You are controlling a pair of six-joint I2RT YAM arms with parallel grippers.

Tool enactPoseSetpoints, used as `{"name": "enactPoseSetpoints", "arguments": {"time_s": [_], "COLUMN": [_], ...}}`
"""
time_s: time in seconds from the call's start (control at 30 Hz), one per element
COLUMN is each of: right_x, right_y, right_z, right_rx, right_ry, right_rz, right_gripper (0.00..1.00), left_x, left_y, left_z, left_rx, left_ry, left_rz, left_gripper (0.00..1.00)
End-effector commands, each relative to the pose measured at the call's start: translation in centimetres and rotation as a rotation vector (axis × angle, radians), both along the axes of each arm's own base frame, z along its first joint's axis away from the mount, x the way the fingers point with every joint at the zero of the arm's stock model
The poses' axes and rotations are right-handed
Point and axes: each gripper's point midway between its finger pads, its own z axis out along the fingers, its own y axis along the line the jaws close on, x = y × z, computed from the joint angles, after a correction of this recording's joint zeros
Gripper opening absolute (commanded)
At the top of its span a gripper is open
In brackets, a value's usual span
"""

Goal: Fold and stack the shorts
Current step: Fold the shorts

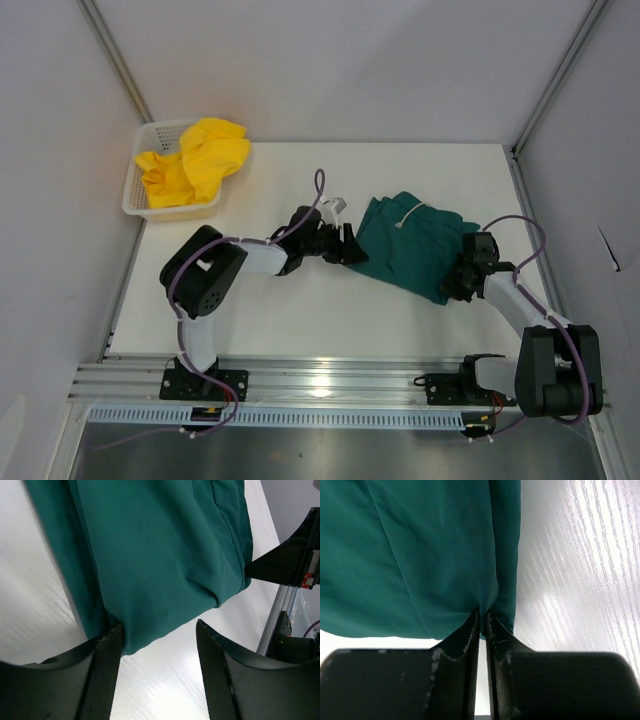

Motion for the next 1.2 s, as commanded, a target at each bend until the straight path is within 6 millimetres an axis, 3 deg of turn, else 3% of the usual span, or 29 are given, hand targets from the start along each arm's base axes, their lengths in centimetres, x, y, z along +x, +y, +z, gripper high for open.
{"name": "enactPoseSetpoints", "arguments": {"time_s": [0.0, 0.07, 0.13, 0.23, 0.27, 0.3, 0.43, 0.53, 0.7, 0.87, 1.0, 1.17], "right_x": [0.6, 0.6, 0.7, 0.7, 0.8, 0.8, 0.7, 0.4, 0.4, 0.6, 0.7, 1.0], "right_y": [0.2, 0.2, 0.3, 0.4, 0.4, 0.4, 0.0, -1.2, -2.1, -2.2, -2.1, -2.7], "right_z": [0.4, 0.3, 0.3, 0.3, 0.3, 0.3, 0.3, 0.1, 0.1, 0.3, 0.5, 0.9], "right_rx": [0.008, 0.009, 0.014, 0.02, 0.02, 0.02, 0.009, -0.017, -0.014, -0.016, -0.008, -0.017], "right_ry": [-0.024, -0.024, -0.025, -0.025, -0.025, -0.025, -0.022, -0.006, -0.013, -0.021, -0.027, -0.036], "right_rz": [0.016, 0.015, 0.018, 0.019, 0.023, 0.023, 0.011, -0.049, -0.086, -0.087, -0.076, -0.092], "right_gripper": [0.11, 0.11, 0.1, 0.1, 0.09, 0.09, 0.07, 0.0, 0.0, 0.0, 0.14, 0.1], "left_x": [1.1, 0.8, 1.0, 0.7, 0.5, 0.5, 0.8, 1.5, 2.1, 2.1, 1.8, 1.9], "left_y": [-0.9, -1.4, -1.9, -2.5, -2.7, -2.7, -2.2, -0.7, 1.4, 1.5, 1.4, 2.0], "left_z": [0.9, 1.0, 1.0, 0.7, 0.8, 0.8, 1.1, 1.3, 0.9, 0.9, 1.0, 0.8], "left_rx": [-0.012, -0.024, -0.026, -0.032, -0.043, -0.047, -0.053, -0.052, -0.033, -0.037, -0.053, -0.024], "left_ry": [-0.053, -0.048, -0.044, -0.045, -0.04, -0.039, -0.046, -0.04, -0.032, -0.037, -0.033, -0.044], "left_rz": [-0.012, -0.026, -0.035, -0.056, -0.069, -0.067, -0.042, 0.008, 0.057, 0.059, 0.047, 0.07], "left_gripper": [0.61, 0.48, 0.45, 0.24, 0.03, 0.0, 0.0, 0.0, 0.0, 0.0, 0.0, 0.0]}}
